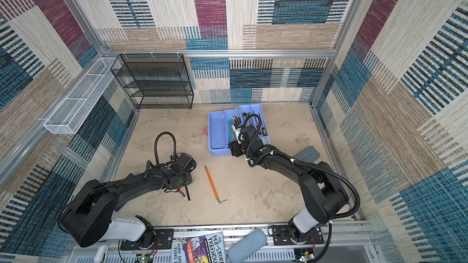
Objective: Pack the tool kit
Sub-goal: 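Lower the left gripper onto the black hex key while the right gripper lifts away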
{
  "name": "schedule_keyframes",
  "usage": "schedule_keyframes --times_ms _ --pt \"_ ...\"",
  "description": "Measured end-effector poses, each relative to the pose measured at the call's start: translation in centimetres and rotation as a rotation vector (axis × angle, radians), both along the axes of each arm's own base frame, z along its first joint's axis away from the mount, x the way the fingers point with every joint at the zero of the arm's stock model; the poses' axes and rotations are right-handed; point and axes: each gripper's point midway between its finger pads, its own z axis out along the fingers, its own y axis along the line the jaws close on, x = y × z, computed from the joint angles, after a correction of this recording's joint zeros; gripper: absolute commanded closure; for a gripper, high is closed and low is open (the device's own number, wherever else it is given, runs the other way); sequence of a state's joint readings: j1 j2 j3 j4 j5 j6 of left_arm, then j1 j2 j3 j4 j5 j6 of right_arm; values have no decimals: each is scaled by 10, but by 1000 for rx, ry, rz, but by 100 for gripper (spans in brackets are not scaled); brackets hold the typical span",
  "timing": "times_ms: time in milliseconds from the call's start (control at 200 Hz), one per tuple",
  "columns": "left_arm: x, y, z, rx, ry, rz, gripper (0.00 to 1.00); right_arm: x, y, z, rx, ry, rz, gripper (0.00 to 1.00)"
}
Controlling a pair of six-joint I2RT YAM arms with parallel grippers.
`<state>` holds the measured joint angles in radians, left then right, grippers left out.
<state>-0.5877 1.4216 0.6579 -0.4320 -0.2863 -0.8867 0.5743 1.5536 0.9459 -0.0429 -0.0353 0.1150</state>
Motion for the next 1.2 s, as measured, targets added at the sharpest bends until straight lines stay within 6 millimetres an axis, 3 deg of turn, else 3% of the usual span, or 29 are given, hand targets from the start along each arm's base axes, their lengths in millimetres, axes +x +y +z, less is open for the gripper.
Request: schedule_keyframes --times_ms 446,1202 --pt "14 -3 -1 18 -40 -23 92 2 -3 2 -7 -10 -16 30" --pt "2 -9 2 -41 -22 -57 95 2 -4 4 4 -7 -33 30"
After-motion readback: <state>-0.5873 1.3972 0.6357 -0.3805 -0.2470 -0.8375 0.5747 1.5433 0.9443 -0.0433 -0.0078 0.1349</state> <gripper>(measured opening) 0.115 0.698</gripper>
